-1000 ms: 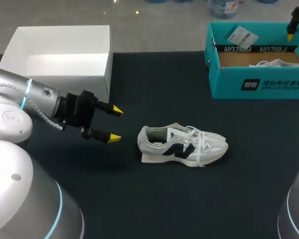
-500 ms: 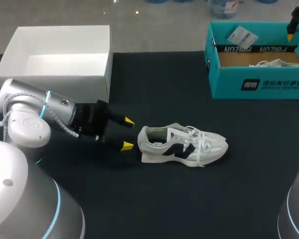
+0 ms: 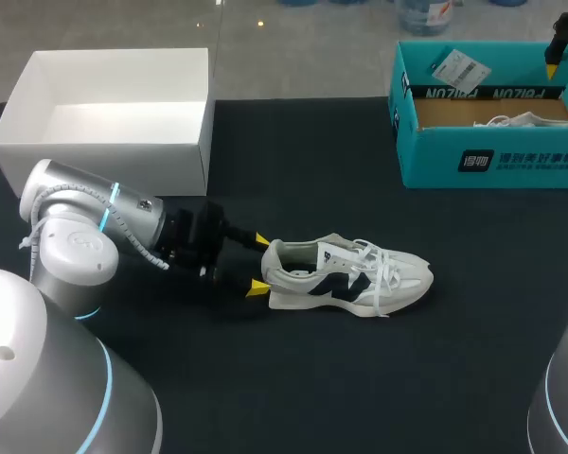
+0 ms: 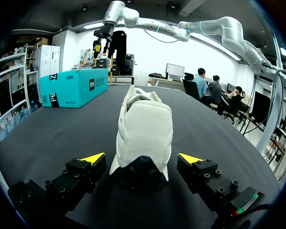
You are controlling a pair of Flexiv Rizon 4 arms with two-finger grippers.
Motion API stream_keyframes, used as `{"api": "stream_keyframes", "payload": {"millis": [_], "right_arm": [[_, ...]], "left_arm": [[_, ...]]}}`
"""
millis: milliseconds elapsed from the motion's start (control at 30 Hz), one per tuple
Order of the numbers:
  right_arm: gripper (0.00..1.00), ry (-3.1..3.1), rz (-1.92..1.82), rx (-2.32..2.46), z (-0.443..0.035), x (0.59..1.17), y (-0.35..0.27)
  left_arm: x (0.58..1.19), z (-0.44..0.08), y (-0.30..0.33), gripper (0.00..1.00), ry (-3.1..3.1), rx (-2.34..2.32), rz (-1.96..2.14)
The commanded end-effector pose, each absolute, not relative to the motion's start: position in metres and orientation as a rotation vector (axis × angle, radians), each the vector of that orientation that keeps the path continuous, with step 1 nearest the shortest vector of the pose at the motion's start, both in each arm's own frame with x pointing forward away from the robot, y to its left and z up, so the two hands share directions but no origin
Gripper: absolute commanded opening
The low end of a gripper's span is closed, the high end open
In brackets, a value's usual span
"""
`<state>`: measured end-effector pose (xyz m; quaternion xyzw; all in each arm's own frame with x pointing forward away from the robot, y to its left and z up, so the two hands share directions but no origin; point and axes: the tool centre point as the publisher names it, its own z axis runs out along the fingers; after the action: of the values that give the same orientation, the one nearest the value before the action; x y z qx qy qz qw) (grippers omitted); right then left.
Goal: Take the shoe out of the shoebox, open the shoe tongue, remove and reinsert the insole, then place the shoe into the shoebox
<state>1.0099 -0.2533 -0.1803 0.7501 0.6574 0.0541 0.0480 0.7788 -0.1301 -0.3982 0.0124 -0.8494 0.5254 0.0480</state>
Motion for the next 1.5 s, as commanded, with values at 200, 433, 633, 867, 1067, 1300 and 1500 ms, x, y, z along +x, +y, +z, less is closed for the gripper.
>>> {"api": "stream_keyframes", "payload": {"millis": [200,433,633,867,1067,1300,1500], "right_arm": [[1.00,2.002,0.164,2.287,-0.180,1.010,-0.253],[1.00,2.002,0.164,2.287,-0.180,1.010,-0.253],[1.00,2.002,0.164,2.287,-0.180,1.010,-0.253],[1.00,2.002,0.164,2.287,-0.180,1.010,-0.253],[1.00,2.002,0.164,2.287,-0.180,1.010,-0.253],[1.00,2.002,0.164,2.287,-0.180,1.010,-0.253],[1.00,2.002,0.164,2.287,-0.180,1.010,-0.253]], "left_arm": [[0.778,-0.414,-0.143,1.00,-2.570,0.040,1.592],[0.775,-0.425,-0.149,1.00,-2.578,0.042,1.582],[0.777,-0.430,-0.153,1.00,-2.577,0.051,1.586],[0.779,-0.432,-0.156,1.00,-2.578,0.056,1.587],[0.777,-0.432,-0.154,0.00,-2.574,0.019,1.557],[0.777,-0.419,-0.139,0.00,-2.589,0.005,1.551],[0.775,-0.409,-0.126,0.00,-2.608,-0.003,1.556]]}}
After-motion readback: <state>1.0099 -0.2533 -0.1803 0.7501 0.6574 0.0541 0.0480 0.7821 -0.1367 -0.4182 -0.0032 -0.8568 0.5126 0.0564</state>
